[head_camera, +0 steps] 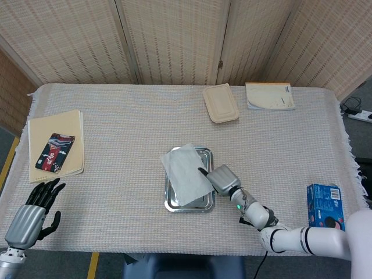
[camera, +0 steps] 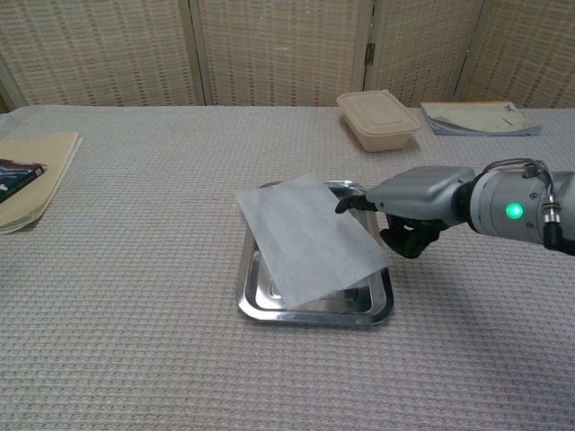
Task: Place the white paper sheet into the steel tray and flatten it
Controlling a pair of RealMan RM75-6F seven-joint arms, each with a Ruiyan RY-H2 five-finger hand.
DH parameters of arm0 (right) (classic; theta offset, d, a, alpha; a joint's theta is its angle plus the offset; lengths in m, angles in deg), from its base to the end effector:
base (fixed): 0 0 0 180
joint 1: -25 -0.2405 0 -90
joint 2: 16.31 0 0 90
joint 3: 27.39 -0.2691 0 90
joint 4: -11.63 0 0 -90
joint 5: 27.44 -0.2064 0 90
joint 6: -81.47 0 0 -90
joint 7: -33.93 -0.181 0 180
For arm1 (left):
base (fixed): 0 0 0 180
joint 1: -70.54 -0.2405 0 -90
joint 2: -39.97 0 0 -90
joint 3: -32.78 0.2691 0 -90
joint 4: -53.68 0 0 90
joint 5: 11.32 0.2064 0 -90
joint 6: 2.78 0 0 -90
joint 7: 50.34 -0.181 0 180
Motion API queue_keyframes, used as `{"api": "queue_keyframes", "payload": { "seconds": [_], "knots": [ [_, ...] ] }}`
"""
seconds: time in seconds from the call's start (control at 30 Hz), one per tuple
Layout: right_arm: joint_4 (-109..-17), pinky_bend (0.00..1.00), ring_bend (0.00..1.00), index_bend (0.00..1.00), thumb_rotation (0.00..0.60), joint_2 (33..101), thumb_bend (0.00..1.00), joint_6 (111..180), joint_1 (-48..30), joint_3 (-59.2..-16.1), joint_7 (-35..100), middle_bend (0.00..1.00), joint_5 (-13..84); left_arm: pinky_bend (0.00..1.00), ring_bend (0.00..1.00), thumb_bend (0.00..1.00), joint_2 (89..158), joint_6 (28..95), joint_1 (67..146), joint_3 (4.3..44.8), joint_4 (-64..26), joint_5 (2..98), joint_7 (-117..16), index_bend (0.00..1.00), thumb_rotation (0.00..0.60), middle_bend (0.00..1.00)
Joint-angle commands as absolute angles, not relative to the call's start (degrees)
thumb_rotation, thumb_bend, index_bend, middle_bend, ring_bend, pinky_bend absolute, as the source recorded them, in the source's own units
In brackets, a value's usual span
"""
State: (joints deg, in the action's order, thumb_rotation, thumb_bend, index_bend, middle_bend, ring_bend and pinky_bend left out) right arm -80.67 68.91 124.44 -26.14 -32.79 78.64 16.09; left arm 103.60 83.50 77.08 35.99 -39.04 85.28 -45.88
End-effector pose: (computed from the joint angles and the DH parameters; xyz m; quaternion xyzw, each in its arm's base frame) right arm -0.1421 -0.3625 -0.0622 0.8535 -0.3205 0.1905 0.3641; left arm -0.2928 0.2017 0.1432 -0.6537 -0.3876 -0.4210 0.4952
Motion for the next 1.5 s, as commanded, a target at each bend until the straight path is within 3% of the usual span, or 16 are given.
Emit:
{"api": "queue_keyframes", "payload": {
  "seconds": [0.03,0.4,0.8,1.13,1.5],
  "knots": [
    [-80.7,0.97,0.93,0.00,0.600,69.6,0.87,124.3,-29.0,-31.3,80.3,0.97,11.7,0.00,0.00,0.67,103.6,83.5,77.1,36.0,-39.0,85.3,-45.7,0.00,0.600,0.00],
    [-84.9,0.97,0.94,0.00,0.600,67.7,0.87,125.8,-33.5,-26.0,82.7,0.97,3.0,0.00,0.00,0.67,103.5,83.7,77.0,36.1,-39.1,85.5,-45.8,0.00,0.600,0.00],
    [-90.4,0.97,0.98,0.00,0.600,66.3,0.87,126.3,-36.5,-22.5,81.4,0.97,1.3,0.00,0.00,0.67,103.3,84.0,76.9,36.3,-39.3,86.0,-45.8,0.00,0.600,0.00],
    [-92.4,0.97,0.98,0.00,0.600,64.6,0.87,131.1,-34.7,-23.2,76.4,0.97,8.8,0.00,0.00,0.67,103.3,83.9,76.9,36.4,-39.4,86.0,-45.9,0.00,0.600,0.00],
    [-83.0,0.97,0.98,0.00,0.600,73.3,0.87,125.9,-38.1,-26.8,73.0,0.97,5.4,0.00,0.00,0.67,103.3,83.6,77.0,36.4,-39.5,85.9,-45.5,0.00,0.600,0.00]
  ]
}}
